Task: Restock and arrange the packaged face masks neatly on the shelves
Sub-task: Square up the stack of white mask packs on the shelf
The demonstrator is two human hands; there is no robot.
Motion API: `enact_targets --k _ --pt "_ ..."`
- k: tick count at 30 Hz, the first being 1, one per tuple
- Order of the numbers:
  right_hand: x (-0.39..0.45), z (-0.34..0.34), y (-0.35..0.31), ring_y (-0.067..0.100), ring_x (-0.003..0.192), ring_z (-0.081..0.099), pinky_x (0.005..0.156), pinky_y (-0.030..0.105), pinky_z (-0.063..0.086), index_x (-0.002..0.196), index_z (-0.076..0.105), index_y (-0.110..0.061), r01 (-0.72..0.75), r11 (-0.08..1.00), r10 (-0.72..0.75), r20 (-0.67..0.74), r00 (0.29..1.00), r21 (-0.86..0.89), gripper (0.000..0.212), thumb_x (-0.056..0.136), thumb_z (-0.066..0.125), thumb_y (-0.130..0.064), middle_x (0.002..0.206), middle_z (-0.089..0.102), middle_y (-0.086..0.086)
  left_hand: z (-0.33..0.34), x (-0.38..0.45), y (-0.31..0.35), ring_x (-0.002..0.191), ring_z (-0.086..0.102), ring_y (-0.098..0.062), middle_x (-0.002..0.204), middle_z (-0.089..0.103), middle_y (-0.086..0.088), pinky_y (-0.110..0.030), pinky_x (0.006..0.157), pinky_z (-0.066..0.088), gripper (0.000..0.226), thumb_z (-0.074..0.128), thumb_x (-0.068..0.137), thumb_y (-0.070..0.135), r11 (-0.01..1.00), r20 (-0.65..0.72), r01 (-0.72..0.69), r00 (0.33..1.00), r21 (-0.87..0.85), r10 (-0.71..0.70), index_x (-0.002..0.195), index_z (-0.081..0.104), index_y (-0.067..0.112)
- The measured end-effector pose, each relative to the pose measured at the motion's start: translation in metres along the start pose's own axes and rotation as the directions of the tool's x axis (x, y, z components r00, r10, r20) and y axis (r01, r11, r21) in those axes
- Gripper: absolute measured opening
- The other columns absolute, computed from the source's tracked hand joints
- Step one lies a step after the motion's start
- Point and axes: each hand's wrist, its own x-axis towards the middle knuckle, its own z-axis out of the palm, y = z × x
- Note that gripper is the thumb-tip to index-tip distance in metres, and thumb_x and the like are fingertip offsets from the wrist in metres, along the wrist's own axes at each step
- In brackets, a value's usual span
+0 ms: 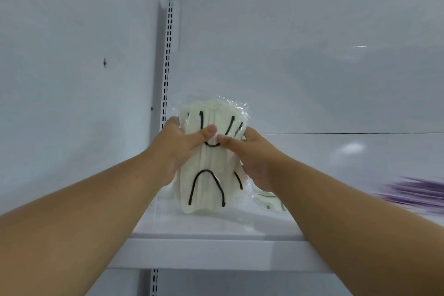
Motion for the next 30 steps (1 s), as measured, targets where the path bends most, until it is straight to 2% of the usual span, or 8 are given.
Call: enact_targets --k 3,7,10,13,17,22,26,30 --pt "-0.002 0.003 0.003 0.028 0.102 0.072 0.088 0.052 0.057 0.128 0.053 -0.025 -0.008 0.998 0.003 0.088 0.996 0.060 0.075 0.065 0.088 -0.046 0.115 0.072 0.004 0.005 -0.010 0.001 0.126 0.056 -0.032 0.142 0.055 -0.004 -0.055 0.103 0.047 0.131 0.072 0.033 0.095 0.999 0.010 0.045 0.999 -0.019 -0.045 0.143 0.040 0.031" --pt "-0.002 0.008 0.000 0.027 0.096 0.074 0.083 0.051 0.060 0.122 0.056 -0.025 0.131 0.974 -0.117 -0.085 0.989 0.185 0.053 0.077 0.084 -0.023 0.110 0.074 0.004 0.009 -0.018 0.022 0.130 0.051 -0.029 0.147 0.048 0.000 -0.052 0.109 0.042 0.126 0.058 0.044 0.098 0.999 -0.073 0.025 0.997 -0.033 -0.027 0.147 0.033 0.029" --pt "-0.002 0.009 0.000 0.028 0.097 0.074 0.084 0.051 0.059 0.125 0.057 -0.024 0.047 0.988 -0.042 -0.035 0.999 0.147 0.069 0.067 0.089 -0.041 0.111 0.074 0.004 0.015 -0.024 0.024 0.146 0.032 -0.028 0.161 0.029 -0.003 -0.044 0.114 0.029 0.097 0.049 0.085 0.077 0.997 -0.013 0.067 0.998 0.040 -0.066 0.158 0.013 0.026" --pt "-0.007 0.007 -0.002 0.029 0.097 0.073 0.088 0.052 0.058 0.124 0.060 -0.019 -0.065 0.989 0.055 0.077 0.995 0.130 0.060 0.074 0.085 -0.041 0.109 0.075 0.007 0.012 -0.025 0.017 0.133 0.039 -0.022 0.158 0.032 -0.003 -0.038 0.104 0.032 0.083 0.044 0.094 0.067 0.991 -0.002 0.089 0.996 0.103 -0.089 0.158 0.013 0.025" --pt "-0.007 0.005 -0.003 0.029 0.094 0.074 0.083 0.052 0.059 0.121 0.060 -0.019 0.024 0.984 -0.022 -0.011 1.000 0.174 0.051 0.076 0.084 -0.023 0.108 0.075 0.007 0.006 -0.021 0.018 0.131 0.043 -0.022 0.155 0.037 -0.001 -0.039 0.109 0.034 0.079 0.044 0.093 0.068 0.992 -0.041 0.042 0.998 0.117 -0.038 0.155 0.017 0.029" --pt "-0.005 0.013 -0.005 0.028 0.105 0.071 0.095 0.050 0.054 0.128 0.055 -0.023 -0.013 0.989 0.005 0.059 0.998 0.146 0.087 0.055 0.091 -0.052 0.117 0.072 0.004 0.006 -0.011 0.039 0.133 0.044 -0.024 0.153 0.039 0.001 -0.035 0.107 0.034 0.082 0.047 0.092 0.070 0.982 0.001 -0.011 1.000 0.188 0.011 0.156 0.016 0.030" --pt "-0.010 0.006 -0.008 0.027 0.100 0.073 0.092 0.044 0.057 0.122 0.063 -0.015 0.045 0.982 -0.049 0.021 0.999 0.183 0.045 0.079 0.077 -0.015 0.110 0.074 0.008 0.004 -0.012 0.031 0.142 0.038 -0.023 0.156 0.035 0.007 -0.043 0.116 0.030 0.098 0.057 0.076 0.081 0.993 0.061 0.033 0.997 0.113 -0.040 0.155 0.020 0.037" --pt "-0.016 0.003 -0.012 0.029 0.098 0.073 0.090 0.045 0.058 0.114 0.067 -0.009 0.091 0.963 -0.077 -0.065 0.995 0.253 0.031 0.086 0.071 0.001 0.105 0.075 0.011 0.001 -0.026 0.013 0.118 0.063 -0.024 0.135 0.060 0.000 -0.052 0.103 0.049 0.101 0.080 0.063 0.069 0.991 0.088 0.118 0.988 0.064 -0.123 0.146 0.037 0.030"
